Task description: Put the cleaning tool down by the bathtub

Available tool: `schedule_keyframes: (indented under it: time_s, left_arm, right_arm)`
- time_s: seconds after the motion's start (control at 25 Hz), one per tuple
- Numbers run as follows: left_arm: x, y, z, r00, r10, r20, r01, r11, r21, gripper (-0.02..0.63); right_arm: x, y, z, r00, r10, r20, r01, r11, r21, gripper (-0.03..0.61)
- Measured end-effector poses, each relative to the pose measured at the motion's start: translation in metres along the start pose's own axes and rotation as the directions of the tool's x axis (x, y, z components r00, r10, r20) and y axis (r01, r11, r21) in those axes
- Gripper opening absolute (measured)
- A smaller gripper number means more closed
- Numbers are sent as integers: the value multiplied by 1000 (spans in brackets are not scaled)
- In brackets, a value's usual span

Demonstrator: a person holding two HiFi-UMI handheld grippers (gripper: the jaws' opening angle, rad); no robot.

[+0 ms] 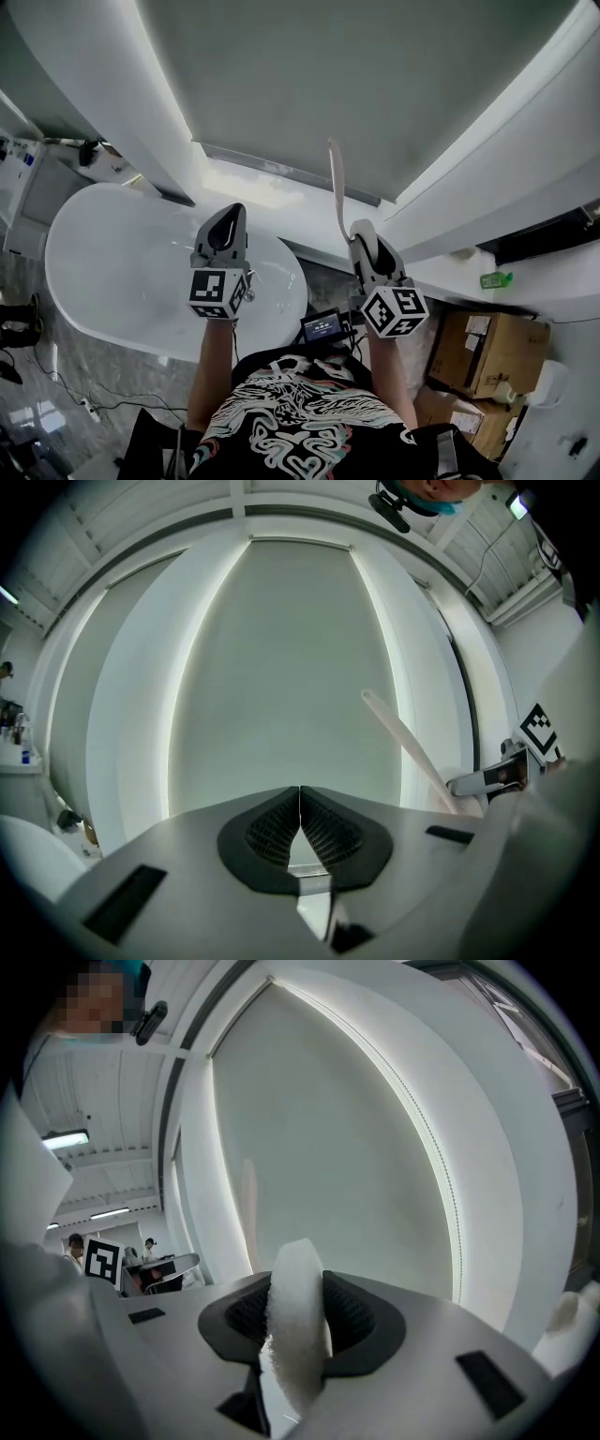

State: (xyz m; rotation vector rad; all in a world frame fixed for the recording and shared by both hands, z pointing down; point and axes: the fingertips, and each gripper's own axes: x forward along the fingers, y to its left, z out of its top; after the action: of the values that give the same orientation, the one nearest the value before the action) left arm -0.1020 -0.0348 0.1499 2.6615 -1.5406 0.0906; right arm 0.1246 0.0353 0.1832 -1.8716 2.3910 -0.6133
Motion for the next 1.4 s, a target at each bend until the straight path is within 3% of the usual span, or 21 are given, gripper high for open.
schedule_keyframes:
  time_s: [0.72, 1.4]
  left_arm:
    - [102, 31, -25, 998, 27, -54, -28, 1000, -10, 17]
    - [133, 51, -107, 979, 43, -199, -54, 997, -46, 17]
  right_arm:
    - [105, -45, -7, 993, 59, -107, -62, 998, -31, 147]
    - [163, -76, -66, 968, 48, -247, -75, 992, -101, 147]
